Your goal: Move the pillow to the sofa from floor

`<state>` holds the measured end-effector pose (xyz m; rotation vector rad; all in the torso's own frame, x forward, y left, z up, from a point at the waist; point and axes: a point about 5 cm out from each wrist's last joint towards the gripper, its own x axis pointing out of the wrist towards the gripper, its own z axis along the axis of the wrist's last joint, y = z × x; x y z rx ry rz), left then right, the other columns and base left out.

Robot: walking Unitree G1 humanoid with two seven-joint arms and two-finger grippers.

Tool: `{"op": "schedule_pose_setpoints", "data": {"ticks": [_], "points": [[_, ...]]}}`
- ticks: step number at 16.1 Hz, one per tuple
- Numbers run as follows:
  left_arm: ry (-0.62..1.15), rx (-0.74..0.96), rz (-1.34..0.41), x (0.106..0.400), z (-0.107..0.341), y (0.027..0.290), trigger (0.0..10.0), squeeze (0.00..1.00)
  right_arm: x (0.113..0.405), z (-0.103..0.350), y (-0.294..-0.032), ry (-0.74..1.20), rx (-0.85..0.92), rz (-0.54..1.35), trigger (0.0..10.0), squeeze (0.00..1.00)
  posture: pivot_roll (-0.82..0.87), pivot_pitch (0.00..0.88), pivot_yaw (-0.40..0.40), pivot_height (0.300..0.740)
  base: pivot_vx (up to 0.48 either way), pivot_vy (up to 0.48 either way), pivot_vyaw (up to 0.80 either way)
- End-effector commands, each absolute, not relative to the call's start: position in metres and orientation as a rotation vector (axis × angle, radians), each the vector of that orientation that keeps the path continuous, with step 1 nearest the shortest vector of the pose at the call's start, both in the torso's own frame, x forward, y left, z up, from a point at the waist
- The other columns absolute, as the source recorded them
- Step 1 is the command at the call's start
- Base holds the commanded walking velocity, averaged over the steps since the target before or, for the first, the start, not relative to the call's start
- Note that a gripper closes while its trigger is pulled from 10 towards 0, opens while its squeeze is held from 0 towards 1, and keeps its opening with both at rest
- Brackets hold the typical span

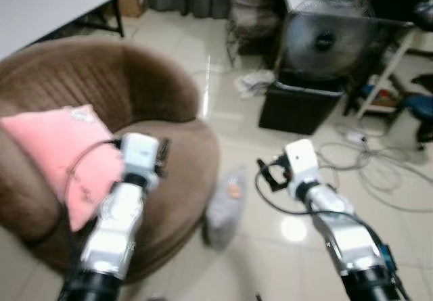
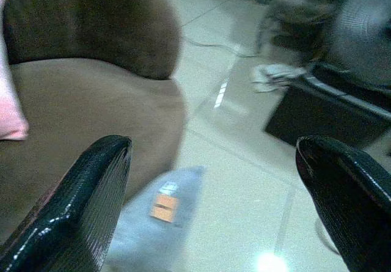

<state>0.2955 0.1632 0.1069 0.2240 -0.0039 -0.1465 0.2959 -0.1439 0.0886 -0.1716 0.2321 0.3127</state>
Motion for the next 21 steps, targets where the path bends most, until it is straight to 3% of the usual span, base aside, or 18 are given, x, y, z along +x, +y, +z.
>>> {"op": "schedule_pose_setpoints", "data": {"ticks": [1,6,10,21], "points": [[-0.015,0.249,-0.137,0.2974,0.112,0.1693,10.0,0.0,0.2971,0.0931,-0.1412,0.213,-0.159,0.312,10.0,0.0,0.09,0.0,-0.031,0.74,0.0,-0.472,0.0],[-0.012,0.258,-0.148,0.2976,0.1116,0.1671,10.0,0.0,0.2965,0.092,-0.1407,0.216,-0.154,0.304,10.0,0.0,0.08,0.0,-0.019,0.74,0.0,-0.48,0.0],[0.006,0.236,-0.159,0.2985,0.1106,0.1653,10.0,0.0,0.2954,0.0904,-0.1419,0.231,-0.145,0.296,10.0,0.0,0.08,0.0,-0.02,0.74,0.0,0.0,0.0],[0.011,0.246,-0.178,0.3023,0.1117,0.1627,10.0,0.0,0.2928,0.087,-0.1462,0.247,-0.136,0.275,10.0,0.0,0.08,0.0,-0.012,0.74,0.0,0.463,-0.48]]}}
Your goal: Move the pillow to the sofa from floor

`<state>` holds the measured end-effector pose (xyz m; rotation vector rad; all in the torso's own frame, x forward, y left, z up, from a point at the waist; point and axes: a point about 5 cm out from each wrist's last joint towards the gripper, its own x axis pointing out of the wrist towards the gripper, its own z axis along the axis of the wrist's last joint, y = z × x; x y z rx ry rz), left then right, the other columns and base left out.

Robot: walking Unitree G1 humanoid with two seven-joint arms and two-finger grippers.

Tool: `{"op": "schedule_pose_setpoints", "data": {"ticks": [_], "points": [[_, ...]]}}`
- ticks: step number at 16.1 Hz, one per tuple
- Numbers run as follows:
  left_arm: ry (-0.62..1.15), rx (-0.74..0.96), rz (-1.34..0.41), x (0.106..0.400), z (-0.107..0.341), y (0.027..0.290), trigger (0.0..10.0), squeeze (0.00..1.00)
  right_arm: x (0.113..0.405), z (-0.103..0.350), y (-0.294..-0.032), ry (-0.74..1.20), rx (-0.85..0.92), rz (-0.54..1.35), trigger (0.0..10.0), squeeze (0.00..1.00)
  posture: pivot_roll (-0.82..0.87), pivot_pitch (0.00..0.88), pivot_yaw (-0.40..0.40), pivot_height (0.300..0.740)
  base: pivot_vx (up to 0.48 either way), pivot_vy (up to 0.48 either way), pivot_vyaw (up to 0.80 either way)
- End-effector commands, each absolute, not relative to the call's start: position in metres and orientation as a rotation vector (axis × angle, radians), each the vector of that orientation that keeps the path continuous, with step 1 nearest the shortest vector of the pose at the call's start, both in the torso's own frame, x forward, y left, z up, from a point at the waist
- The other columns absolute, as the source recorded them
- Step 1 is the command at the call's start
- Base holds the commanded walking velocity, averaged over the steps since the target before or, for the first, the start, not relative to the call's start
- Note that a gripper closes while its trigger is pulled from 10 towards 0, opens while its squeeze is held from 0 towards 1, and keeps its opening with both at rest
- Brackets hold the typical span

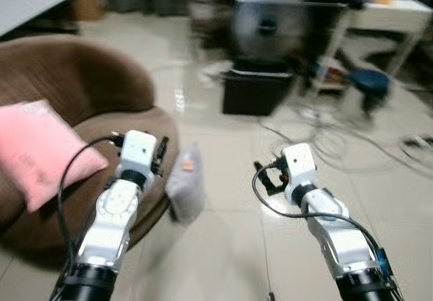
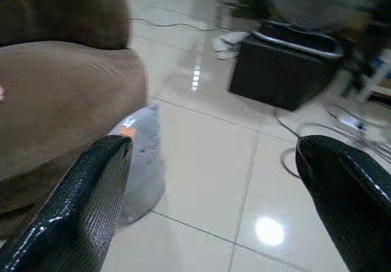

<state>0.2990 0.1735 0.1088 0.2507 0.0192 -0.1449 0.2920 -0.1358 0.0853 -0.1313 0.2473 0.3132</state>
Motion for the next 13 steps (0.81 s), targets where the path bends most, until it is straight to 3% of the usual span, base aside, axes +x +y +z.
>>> {"op": "schedule_pose_setpoints", "data": {"ticks": [1,7,9,13], "points": [[0.012,0.248,-0.182,0.3031,0.1118,0.1626,10.0,0.0,0.2927,0.087,-0.1462,0.247,-0.132,0.269,10.0,0.0,0.07,0.0,0.002,0.74,0.0,0.48,-0.8],[0.011,0.253,-0.197,0.307,0.1135,0.1608,10.0,0.0,0.291,0.0864,-0.147,0.247,-0.124,0.253,10.0,0.0,0.06,0.0,0.016,0.74,0.0,0.48,-0.8],[-0.028,0.278,-0.217,0.3055,0.1166,0.157,10.0,0.0,0.2916,0.0871,-0.1471,0.244,-0.123,0.253,10.0,0.0,0.06,0.0,0.009,0.74,0.0,0.0,-0.8],[-0.02,0.278,-0.193,0.3052,0.1154,0.1579,10.0,0.0,0.2944,0.09,-0.1436,0.226,-0.138,0.276,10.0,0.0,0.06,0.0,0.002,0.74,0.0,-0.48,0.0]]}}
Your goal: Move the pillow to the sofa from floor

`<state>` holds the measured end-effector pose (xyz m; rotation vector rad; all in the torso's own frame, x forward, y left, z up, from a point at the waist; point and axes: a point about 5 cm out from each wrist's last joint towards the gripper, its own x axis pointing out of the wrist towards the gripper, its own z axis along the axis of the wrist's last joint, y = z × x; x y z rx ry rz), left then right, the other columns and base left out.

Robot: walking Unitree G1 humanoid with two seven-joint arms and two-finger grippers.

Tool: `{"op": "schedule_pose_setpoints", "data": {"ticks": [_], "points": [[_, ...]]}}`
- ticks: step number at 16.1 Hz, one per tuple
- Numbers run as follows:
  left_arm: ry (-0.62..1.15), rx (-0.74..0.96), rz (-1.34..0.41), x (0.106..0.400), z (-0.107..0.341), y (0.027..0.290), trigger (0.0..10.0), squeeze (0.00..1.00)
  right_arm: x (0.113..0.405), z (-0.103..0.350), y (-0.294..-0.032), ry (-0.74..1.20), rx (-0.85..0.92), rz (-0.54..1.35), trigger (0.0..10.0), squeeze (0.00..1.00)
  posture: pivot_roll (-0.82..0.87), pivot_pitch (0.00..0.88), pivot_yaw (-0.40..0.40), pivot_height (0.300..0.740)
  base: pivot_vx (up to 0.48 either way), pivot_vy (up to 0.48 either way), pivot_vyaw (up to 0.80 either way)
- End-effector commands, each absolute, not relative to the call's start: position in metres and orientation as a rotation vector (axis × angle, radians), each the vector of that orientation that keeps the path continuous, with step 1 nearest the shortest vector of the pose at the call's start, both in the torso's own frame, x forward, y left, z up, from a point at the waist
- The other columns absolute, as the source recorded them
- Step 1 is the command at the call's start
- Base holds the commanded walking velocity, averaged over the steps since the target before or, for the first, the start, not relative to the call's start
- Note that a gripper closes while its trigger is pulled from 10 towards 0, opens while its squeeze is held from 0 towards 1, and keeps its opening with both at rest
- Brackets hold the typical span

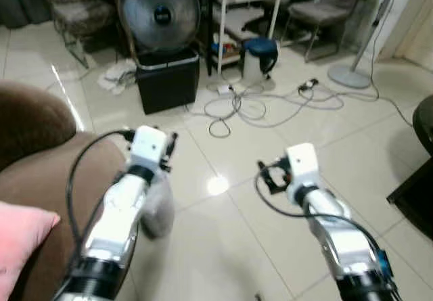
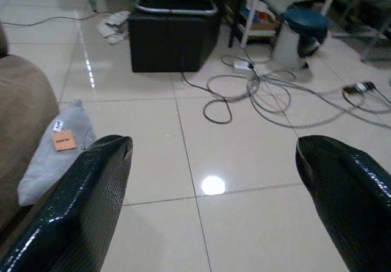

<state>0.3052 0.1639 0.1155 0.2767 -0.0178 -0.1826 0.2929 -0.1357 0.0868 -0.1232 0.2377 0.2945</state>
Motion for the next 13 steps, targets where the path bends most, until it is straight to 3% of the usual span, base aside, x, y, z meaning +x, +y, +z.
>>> {"op": "schedule_pose_setpoints", "data": {"ticks": [1,8,13], "points": [[-0.018,0.246,-0.167,0.306,0.115,0.16,10.0,0.0,0.295,0.089,-0.144,0.236,-0.153,0.288,10.0,0.0,0.07,0.0,-0.003,0.74,0.0,0.0,0.0],[0.036,0.304,-0.156,0.298,0.092,0.171,10.0,0.0,0.299,0.074,-0.148,0.302,-0.241,0.324,10.0,0.0,0.06,0.0,-0.002,0.74,0.0,0.0,0.0],[0.067,0.298,-0.187,0.287,0.079,0.171,10.0,0.0,0.295,0.06,-0.153,0.337,-0.223,0.325,10.0,0.0,0.07,0.0,-0.009,0.74,0.279,0.0,0.59]]}}
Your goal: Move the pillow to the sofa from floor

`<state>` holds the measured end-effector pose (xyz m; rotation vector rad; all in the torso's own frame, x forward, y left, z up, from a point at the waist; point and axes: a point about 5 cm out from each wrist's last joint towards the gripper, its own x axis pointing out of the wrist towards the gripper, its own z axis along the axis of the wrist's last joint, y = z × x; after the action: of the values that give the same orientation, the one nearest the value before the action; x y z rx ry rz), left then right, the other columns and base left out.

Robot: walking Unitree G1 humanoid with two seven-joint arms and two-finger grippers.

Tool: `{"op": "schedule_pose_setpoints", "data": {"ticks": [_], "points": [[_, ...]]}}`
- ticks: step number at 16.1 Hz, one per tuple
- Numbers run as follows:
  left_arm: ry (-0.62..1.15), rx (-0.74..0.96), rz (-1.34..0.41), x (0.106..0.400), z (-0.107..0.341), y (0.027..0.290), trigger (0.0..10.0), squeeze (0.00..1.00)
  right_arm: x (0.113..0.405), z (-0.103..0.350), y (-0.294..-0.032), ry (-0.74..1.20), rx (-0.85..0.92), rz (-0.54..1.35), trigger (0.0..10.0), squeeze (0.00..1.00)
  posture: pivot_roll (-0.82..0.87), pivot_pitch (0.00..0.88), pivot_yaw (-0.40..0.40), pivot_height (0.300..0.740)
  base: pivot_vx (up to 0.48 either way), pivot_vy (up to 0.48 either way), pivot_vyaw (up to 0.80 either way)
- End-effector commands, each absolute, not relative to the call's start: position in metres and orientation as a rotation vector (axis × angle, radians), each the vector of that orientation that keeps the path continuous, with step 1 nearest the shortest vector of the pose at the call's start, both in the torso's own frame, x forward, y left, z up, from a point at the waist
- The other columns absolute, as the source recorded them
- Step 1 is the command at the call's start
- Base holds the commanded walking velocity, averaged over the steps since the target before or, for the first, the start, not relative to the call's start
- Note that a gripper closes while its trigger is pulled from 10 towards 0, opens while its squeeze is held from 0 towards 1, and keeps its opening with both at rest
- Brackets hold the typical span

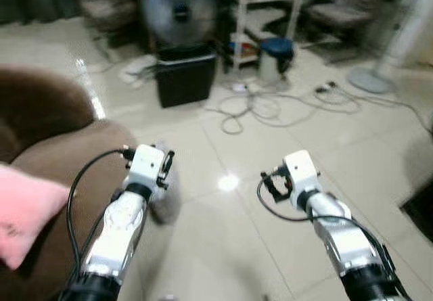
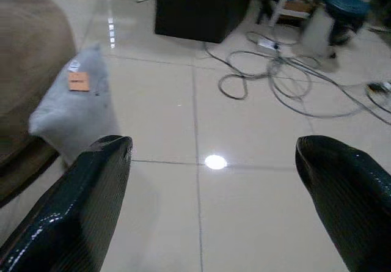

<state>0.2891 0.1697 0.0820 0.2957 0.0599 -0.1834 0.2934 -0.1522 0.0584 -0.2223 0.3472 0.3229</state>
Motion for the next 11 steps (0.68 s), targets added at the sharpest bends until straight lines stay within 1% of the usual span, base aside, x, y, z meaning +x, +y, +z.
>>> {"op": "schedule_pose_setpoints", "data": {"ticks": [1,2,7,11], "points": [[0.069,0.297,-0.184,0.2874,0.0785,0.1717,10.0,0.0,0.2944,0.0585,-0.1539,0.339,-0.224,0.329,10.0,0.0,0.07,0.0,-0.009,0.74,0.3,0.0,0.64],[0.071,0.297,-0.183,0.2875,0.0782,0.172,10.0,0.0,0.2944,0.0581,-0.1542,0.34,-0.225,0.33,10.0,0.0,0.07,0.0,-0.009,0.74,0.3,0.0,0.64],[0.076,0.302,-0.201,0.2877,0.0767,0.17,10.0,0.0,0.2951,0.0559,-0.1592,0.338,-0.229,0.315,10.0,0.0,0.07,0.0,-0.01,0.74,0.298,0.0,0.0],[0.076,0.307,-0.206,0.2883,0.0769,0.1703,10.0,0.0,0.2965,0.0555,-0.1577,0.33,-0.239,0.328,10.0,0.0,0.07,0.0,-0.007,0.74,0.302,0.0,0.0]]}}
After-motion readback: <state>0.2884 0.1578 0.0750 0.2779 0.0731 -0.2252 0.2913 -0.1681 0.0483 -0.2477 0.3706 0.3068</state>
